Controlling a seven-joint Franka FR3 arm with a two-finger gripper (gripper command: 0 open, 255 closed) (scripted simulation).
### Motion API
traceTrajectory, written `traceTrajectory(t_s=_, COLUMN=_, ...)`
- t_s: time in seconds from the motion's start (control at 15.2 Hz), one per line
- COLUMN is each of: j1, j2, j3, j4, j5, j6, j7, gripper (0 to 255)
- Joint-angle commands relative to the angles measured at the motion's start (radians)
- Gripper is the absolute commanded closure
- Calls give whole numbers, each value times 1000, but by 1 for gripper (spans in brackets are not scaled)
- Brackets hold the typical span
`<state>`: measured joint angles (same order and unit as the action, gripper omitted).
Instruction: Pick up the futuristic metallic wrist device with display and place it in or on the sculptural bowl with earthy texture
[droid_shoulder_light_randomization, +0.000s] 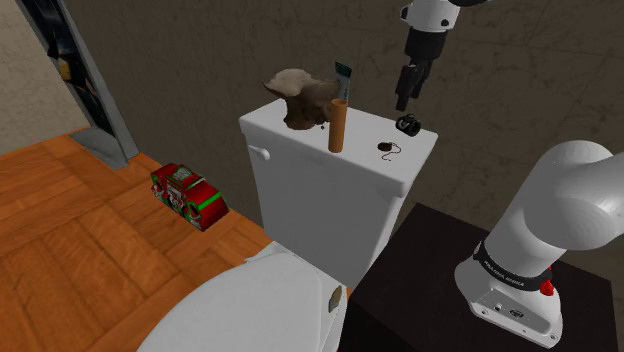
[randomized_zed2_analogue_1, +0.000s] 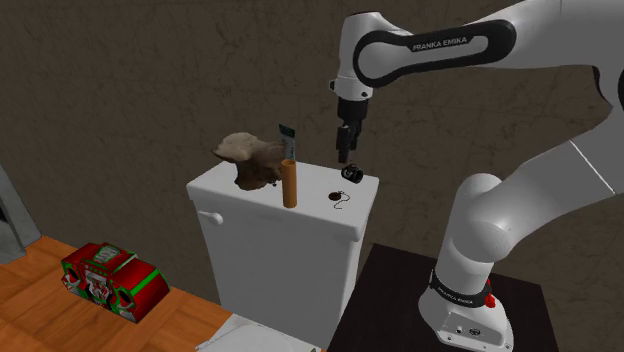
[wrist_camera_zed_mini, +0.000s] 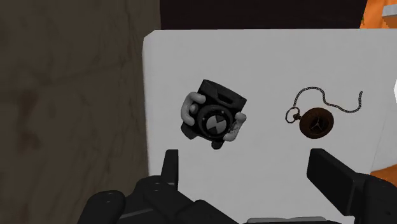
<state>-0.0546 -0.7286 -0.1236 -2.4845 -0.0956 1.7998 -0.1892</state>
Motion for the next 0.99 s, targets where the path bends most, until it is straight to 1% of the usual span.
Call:
traceTrajectory(t_s=0.0, j1=-11, j2=14, j3=-20, j4=-34, j5=-22, j6=19, j7=-25, gripper=0)
traceTrajectory(t_s=0.2, j1=-15, j2=19, j3=-27, j4=-66, j5=-30, j6=51, j7=-31, gripper=0)
traceTrajectory(t_s=0.53, j1=-18, j2=31, j3=-36, j4=-133, j5=-38, j6=131, j7=-30, gripper=0)
traceTrajectory(t_s=0.92, j1=-18, j2=31, j3=-36, j4=-133, j5=-38, j6=131, j7=-30, gripper=0)
